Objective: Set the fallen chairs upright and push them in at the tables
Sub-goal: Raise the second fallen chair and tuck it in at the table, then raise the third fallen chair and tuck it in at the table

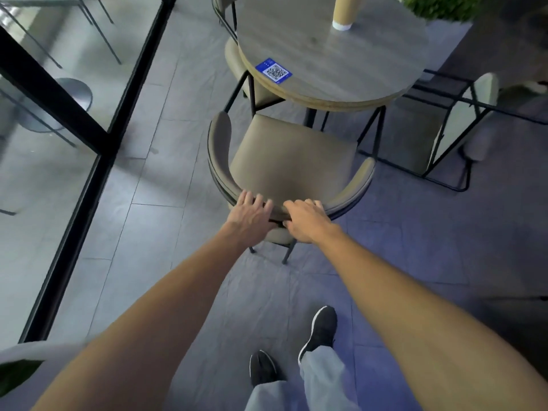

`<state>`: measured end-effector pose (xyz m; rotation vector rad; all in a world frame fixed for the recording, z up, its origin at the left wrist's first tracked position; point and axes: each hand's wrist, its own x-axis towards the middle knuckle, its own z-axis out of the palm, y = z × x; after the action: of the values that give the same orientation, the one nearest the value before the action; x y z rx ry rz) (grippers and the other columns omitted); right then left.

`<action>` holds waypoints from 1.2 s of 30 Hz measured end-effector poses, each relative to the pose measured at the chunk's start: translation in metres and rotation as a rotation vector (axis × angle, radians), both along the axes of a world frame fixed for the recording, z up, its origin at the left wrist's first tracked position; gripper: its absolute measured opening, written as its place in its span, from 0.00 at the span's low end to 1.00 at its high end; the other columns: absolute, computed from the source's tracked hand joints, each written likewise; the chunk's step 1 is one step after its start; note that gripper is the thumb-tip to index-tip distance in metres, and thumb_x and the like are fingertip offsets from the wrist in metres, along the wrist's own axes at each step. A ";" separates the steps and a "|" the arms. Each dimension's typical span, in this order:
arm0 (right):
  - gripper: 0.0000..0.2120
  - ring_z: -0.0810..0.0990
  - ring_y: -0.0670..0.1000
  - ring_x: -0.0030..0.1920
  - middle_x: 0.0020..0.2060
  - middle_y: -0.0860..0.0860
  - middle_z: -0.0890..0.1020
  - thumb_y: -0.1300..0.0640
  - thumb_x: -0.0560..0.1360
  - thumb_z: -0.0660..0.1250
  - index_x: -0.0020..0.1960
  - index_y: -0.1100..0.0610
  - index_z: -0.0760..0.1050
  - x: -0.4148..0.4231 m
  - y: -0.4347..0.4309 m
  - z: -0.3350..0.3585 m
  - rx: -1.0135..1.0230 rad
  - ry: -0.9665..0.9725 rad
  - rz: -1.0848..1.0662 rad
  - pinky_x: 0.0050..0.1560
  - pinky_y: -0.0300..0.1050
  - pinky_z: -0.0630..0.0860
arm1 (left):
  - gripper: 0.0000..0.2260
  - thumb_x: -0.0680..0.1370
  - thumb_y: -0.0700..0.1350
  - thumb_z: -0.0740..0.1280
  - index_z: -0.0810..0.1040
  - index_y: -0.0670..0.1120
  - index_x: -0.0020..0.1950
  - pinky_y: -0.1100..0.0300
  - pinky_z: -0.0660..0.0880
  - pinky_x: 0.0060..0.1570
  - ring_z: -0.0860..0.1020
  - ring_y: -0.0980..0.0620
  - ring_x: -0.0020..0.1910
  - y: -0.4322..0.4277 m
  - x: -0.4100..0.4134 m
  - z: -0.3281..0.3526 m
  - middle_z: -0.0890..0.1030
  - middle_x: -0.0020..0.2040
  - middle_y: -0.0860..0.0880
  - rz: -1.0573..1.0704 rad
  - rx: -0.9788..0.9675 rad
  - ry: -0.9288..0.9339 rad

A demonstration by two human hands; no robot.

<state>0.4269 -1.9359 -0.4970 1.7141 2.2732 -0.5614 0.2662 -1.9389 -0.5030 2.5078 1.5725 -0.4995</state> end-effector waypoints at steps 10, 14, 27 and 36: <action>0.20 0.70 0.60 0.66 0.65 0.56 0.74 0.53 0.78 0.61 0.69 0.53 0.68 0.092 -0.003 0.107 0.041 0.042 -0.138 0.64 0.58 0.67 | 0.23 0.81 0.59 0.57 0.66 0.48 0.72 0.46 0.72 0.57 0.75 0.39 0.62 0.011 0.104 0.100 0.74 0.62 0.44 -0.026 -0.070 -0.202; 0.21 0.69 0.61 0.67 0.67 0.56 0.73 0.51 0.79 0.60 0.71 0.53 0.67 0.175 0.011 0.165 0.104 0.069 -0.237 0.64 0.59 0.65 | 0.17 0.82 0.54 0.56 0.68 0.47 0.68 0.46 0.72 0.53 0.75 0.39 0.60 0.024 0.184 0.160 0.74 0.60 0.43 -0.067 -0.008 -0.300; 0.24 0.68 0.61 0.68 0.68 0.56 0.72 0.49 0.78 0.63 0.73 0.53 0.65 0.457 0.069 0.238 0.166 0.000 -0.310 0.64 0.59 0.66 | 0.21 0.80 0.57 0.61 0.67 0.47 0.69 0.45 0.73 0.53 0.73 0.40 0.63 0.100 0.468 0.235 0.72 0.63 0.44 -0.168 0.063 -0.286; 0.22 0.67 0.62 0.68 0.67 0.58 0.71 0.54 0.79 0.61 0.72 0.55 0.65 0.607 0.140 0.233 0.147 -0.015 -0.311 0.67 0.62 0.66 | 0.22 0.81 0.55 0.59 0.65 0.47 0.72 0.46 0.73 0.54 0.72 0.40 0.64 0.173 0.628 0.221 0.71 0.65 0.43 -0.204 0.025 -0.237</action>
<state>1.0335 -1.7956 -0.2639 2.1554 2.0957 -0.4456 0.8937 -1.7655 -0.2819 2.6455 1.2543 -0.1963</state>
